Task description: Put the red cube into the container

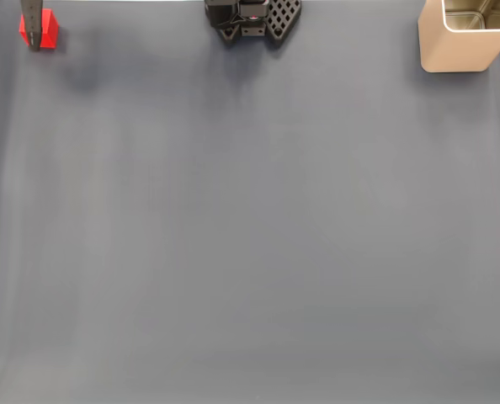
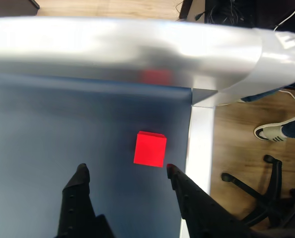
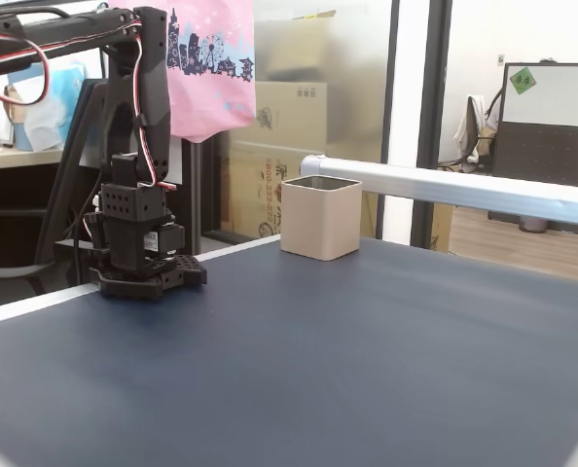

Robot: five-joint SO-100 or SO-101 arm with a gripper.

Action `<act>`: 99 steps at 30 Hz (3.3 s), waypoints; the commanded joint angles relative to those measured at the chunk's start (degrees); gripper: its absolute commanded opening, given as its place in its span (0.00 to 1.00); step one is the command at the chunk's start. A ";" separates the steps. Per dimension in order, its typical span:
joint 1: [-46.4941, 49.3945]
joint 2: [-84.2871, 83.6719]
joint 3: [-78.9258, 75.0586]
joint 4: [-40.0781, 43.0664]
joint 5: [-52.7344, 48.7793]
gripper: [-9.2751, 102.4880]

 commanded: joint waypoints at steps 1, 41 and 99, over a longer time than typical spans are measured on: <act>0.88 -0.88 -2.55 -2.11 -0.35 0.41; 1.05 -11.25 -1.76 -10.63 0.26 0.34; -98.26 32.26 0.09 18.02 -3.96 0.08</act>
